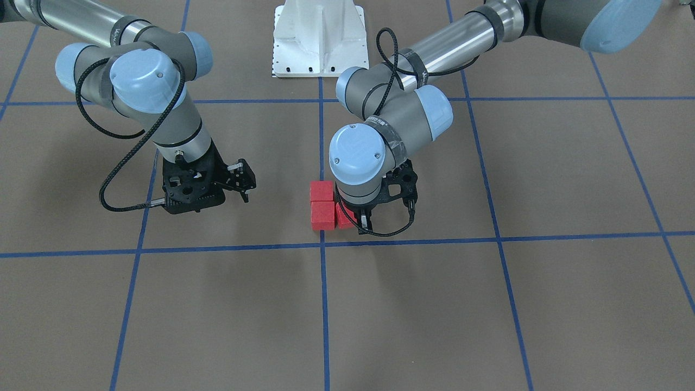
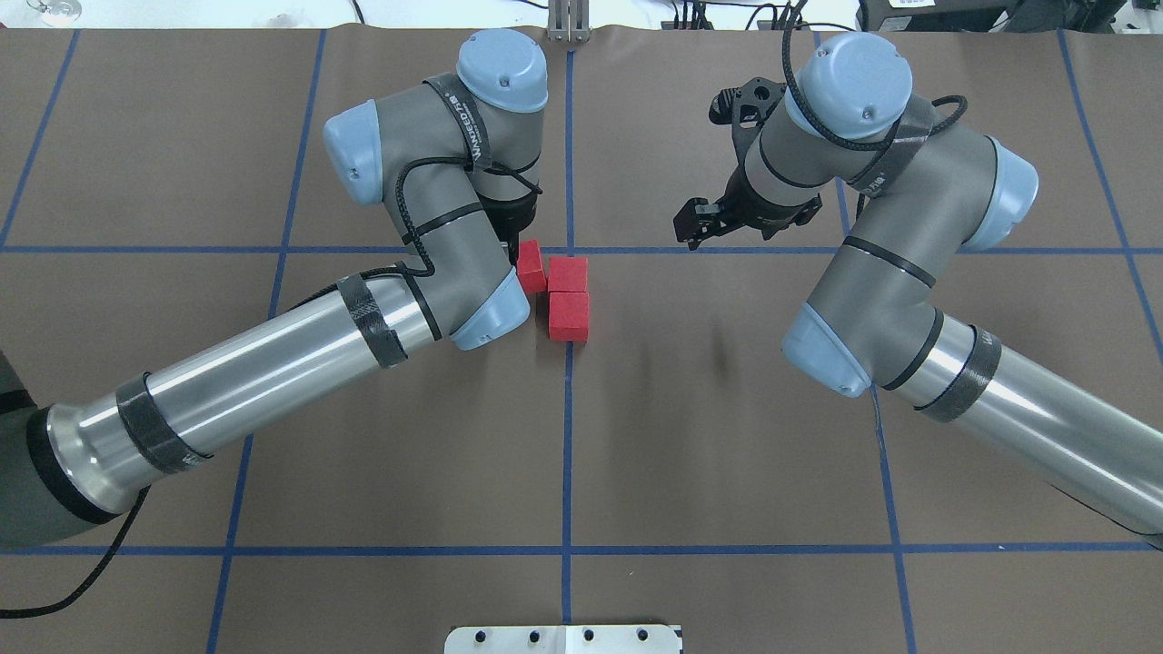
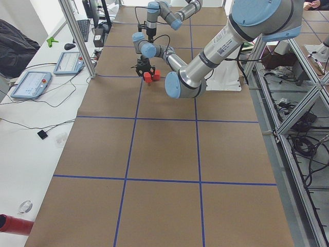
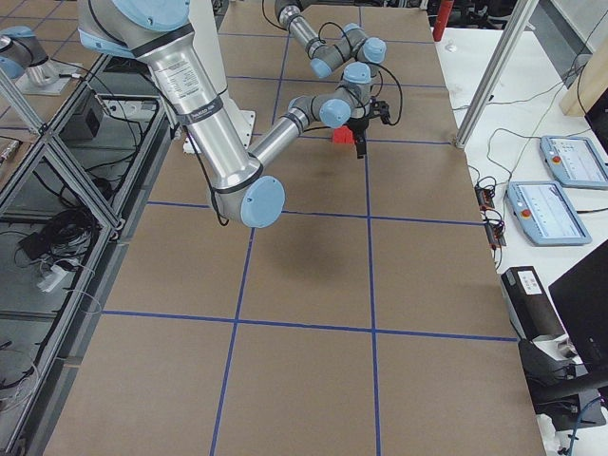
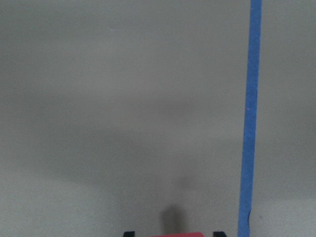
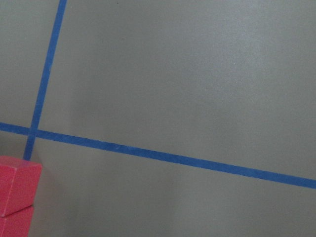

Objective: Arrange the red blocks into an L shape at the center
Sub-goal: 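Lower the red cube with the left gripper beside the farther placed cube and adjust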

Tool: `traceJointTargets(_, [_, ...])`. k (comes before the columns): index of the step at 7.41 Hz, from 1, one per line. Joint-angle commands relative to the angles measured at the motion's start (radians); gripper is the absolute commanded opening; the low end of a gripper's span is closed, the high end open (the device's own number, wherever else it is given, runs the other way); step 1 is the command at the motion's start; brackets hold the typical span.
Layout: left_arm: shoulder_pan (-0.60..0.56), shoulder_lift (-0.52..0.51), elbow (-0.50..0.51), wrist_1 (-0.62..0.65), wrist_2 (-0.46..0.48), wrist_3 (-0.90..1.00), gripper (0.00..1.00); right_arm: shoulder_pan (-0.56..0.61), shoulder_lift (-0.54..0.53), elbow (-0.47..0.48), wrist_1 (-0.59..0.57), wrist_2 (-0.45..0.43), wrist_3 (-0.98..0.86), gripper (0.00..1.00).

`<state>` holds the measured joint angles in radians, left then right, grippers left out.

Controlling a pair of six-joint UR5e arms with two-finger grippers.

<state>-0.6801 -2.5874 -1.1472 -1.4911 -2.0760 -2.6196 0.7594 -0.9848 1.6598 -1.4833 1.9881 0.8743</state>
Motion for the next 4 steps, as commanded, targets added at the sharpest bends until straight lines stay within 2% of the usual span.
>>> traceJointTargets(1, [0.004, 0.001, 0.000, -0.002, 0.004, 0.006, 0.00, 0.000, 0.000, 0.000, 0.000, 0.000, 0.000, 0.99])
traceJointTargets(4, [0.014, 0.000, -0.002, -0.017, 0.059, 0.010, 0.00, 0.000, 0.002, -0.002, 0.000, 0.000, 0.000, 0.99])
